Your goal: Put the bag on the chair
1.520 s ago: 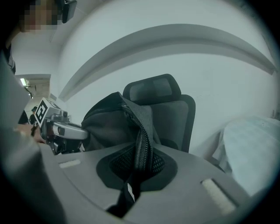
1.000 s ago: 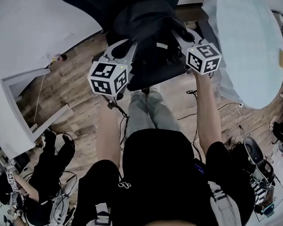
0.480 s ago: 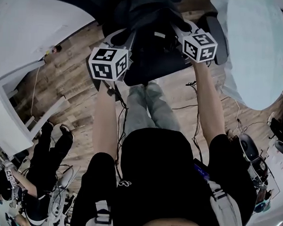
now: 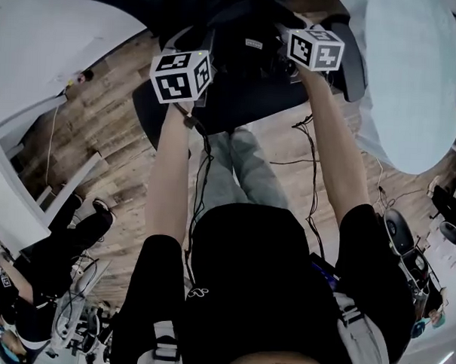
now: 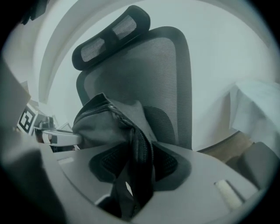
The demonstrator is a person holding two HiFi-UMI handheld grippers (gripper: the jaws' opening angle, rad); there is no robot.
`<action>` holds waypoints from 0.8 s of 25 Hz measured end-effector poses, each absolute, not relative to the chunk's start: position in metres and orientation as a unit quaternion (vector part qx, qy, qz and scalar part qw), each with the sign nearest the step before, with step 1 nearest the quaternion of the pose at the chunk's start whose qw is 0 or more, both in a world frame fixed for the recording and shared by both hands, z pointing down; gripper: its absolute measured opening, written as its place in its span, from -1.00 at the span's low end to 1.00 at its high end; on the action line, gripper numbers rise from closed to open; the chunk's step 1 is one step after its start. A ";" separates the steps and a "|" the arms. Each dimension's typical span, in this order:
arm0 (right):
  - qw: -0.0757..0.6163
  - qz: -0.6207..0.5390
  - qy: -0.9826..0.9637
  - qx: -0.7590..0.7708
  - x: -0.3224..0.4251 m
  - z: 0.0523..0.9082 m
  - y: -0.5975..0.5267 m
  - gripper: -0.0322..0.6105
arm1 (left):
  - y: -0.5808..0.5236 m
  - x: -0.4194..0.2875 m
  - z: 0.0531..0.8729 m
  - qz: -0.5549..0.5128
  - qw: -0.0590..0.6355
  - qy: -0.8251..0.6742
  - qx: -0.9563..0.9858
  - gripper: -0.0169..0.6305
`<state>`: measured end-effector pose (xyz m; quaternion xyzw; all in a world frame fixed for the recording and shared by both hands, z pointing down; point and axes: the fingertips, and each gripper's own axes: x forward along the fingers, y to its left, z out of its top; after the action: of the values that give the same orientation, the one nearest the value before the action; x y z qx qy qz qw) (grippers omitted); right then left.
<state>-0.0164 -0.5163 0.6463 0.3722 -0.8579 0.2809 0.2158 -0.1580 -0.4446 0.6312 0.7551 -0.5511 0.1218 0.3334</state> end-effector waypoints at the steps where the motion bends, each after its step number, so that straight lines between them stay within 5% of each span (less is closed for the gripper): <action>1: 0.214 0.290 -0.851 0.383 -0.011 0.646 -0.517 -0.29 | -0.444 -0.162 0.633 0.124 0.338 -0.553 0.751 -0.47; 3: 0.191 0.317 -0.837 0.403 0.000 0.640 -0.514 -0.09 | -0.439 -0.173 0.633 0.130 0.344 -0.561 0.742 0.04; 8: 0.092 0.339 -0.831 0.431 0.024 0.590 -0.489 -0.13 | -0.412 -0.184 0.603 0.140 0.305 -0.582 0.741 0.05; 11: 0.041 0.315 -0.844 0.433 0.033 0.542 -0.468 -0.21 | -0.399 -0.178 0.566 0.105 0.287 -0.589 0.748 -0.17; 15: -0.021 0.277 -0.848 0.451 0.056 0.477 -0.431 -0.55 | -0.379 -0.161 0.512 0.055 0.267 -0.602 0.751 -0.71; 18: -0.051 0.251 -0.846 0.468 0.076 0.439 -0.408 -0.83 | -0.369 -0.147 0.477 0.034 0.245 -0.617 0.748 -0.95; 20: -0.065 0.233 -0.851 0.466 0.086 0.415 -0.393 -0.86 | -0.363 -0.133 0.450 0.013 0.230 -0.613 0.756 -0.95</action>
<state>0.0861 -0.3933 0.4152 0.4664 -0.8508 0.2332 -0.0655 -0.1334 -0.3630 0.4502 0.7558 -0.6129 0.0127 0.2302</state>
